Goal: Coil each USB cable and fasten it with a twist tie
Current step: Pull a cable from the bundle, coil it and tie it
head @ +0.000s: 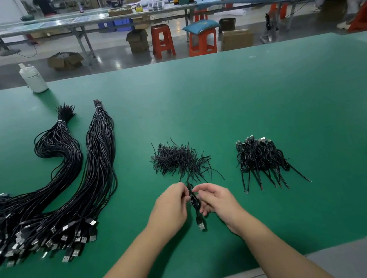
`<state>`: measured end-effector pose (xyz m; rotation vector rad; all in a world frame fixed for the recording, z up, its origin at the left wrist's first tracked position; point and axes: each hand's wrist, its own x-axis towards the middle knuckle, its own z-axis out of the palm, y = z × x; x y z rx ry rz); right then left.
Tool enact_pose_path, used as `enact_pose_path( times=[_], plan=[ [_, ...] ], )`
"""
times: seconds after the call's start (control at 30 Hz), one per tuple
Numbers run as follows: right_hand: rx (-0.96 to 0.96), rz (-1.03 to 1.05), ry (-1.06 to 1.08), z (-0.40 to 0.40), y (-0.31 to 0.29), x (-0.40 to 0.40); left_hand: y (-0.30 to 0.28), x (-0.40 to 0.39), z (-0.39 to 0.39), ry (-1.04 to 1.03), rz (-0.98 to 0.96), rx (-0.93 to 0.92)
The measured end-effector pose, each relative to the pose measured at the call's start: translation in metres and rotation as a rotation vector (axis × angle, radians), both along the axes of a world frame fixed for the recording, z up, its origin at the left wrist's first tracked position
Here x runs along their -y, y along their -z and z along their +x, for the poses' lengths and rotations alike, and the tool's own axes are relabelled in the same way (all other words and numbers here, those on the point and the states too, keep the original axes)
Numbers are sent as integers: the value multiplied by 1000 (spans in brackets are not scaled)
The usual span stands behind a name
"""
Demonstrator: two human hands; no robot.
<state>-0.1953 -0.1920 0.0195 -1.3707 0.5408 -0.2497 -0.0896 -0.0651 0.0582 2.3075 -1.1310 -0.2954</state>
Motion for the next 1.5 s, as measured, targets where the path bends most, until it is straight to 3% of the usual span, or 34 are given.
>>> enact_pose_path(
  times=[0.27, 0.63, 0.8, 0.97, 1.33, 1.5],
  plan=[
    [59, 168, -58, -4, 3, 7, 1, -1, -1, 39, -119, 14],
    [150, 298, -64, -10, -1, 11, 0, 12, -8, -139, -125, -271],
    [146, 303, -32, -11, 2, 12, 0, 11, -8, -74, -145, -239],
    [206, 425, 2, -10, 3, 14, -3, 14, -16, 38, -181, -96],
    [171, 374, -17, -10, 6, 15, -13, 17, -8, 342, -181, 550],
    [169, 387, -21, -11, 4, 15, -16, 23, -5, 391, -121, 611]
  ],
)
